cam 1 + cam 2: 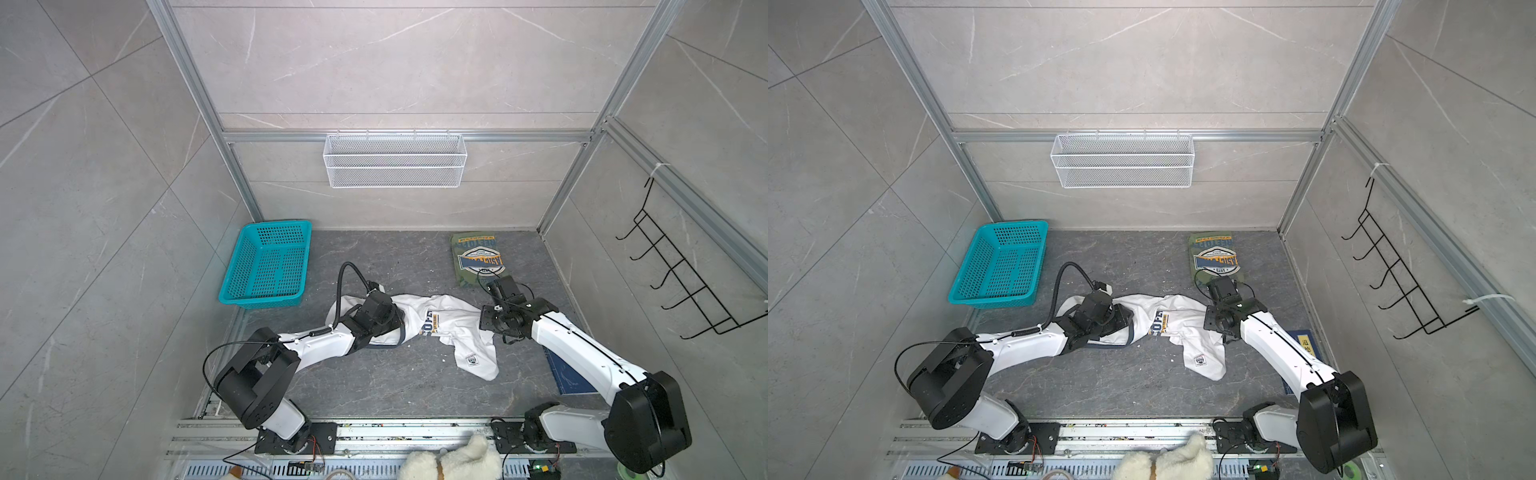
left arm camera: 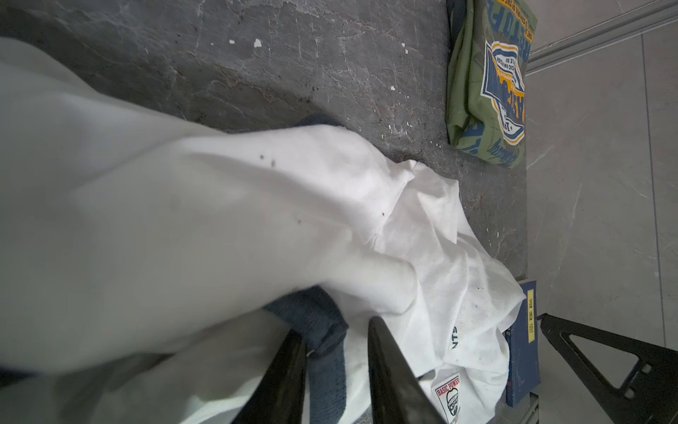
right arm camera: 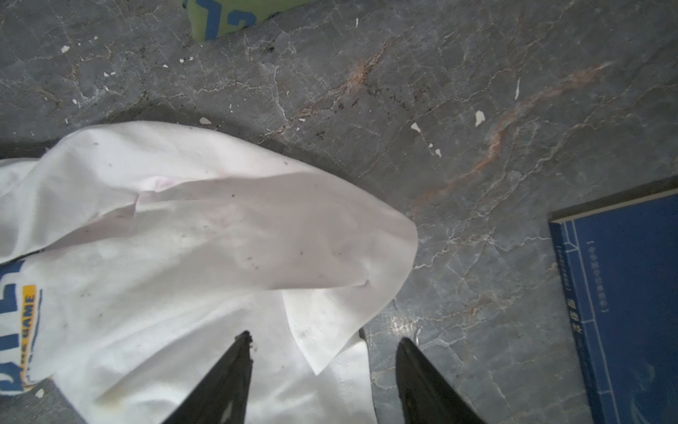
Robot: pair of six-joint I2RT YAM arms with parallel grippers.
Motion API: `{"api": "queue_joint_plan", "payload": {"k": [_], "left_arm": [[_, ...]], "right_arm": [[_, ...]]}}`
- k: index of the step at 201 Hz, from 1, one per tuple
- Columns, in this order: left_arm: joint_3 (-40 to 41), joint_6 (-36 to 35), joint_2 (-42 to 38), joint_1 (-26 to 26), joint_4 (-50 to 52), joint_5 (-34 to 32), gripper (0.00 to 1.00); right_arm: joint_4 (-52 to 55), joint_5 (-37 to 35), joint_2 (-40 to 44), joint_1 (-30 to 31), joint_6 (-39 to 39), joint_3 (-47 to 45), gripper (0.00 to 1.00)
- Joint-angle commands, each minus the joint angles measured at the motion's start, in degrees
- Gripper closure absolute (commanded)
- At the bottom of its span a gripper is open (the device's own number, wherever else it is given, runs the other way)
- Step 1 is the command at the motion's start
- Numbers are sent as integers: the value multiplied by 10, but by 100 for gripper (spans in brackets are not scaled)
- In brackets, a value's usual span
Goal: Fold and stack tank tops
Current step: Smooth out the tank top at the center of the table.
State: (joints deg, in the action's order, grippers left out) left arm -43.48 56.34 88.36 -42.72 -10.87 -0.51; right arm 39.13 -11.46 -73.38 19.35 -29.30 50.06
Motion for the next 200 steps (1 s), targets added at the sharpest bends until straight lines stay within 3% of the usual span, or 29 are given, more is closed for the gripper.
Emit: {"api": "queue_joint_plan", "payload": {"k": [1,35,88,120,158,200], "left_arm": [[-3,-17,-10,2,-34,-21,81],[-8,-33,-32,2,7,-50,100],[13,-52,-98,2,62,-79,100],[31,-46,-170,2,162,-94,100],[72,-42,-305,2,305,-109,100],[111,-44,-396,3,376,-139,100]], "right_arm": [[-1,-2,0,-3,-1,-10,35],[1,-17,15,-6,-14,-16,35],[2,-15,24,-27,-18,-19,35],[2,3,8,-42,-12,-13,35],[-11,73,-1,-75,-8,-19,34],[-92,228,-11,-132,-32,-70,31]]}}
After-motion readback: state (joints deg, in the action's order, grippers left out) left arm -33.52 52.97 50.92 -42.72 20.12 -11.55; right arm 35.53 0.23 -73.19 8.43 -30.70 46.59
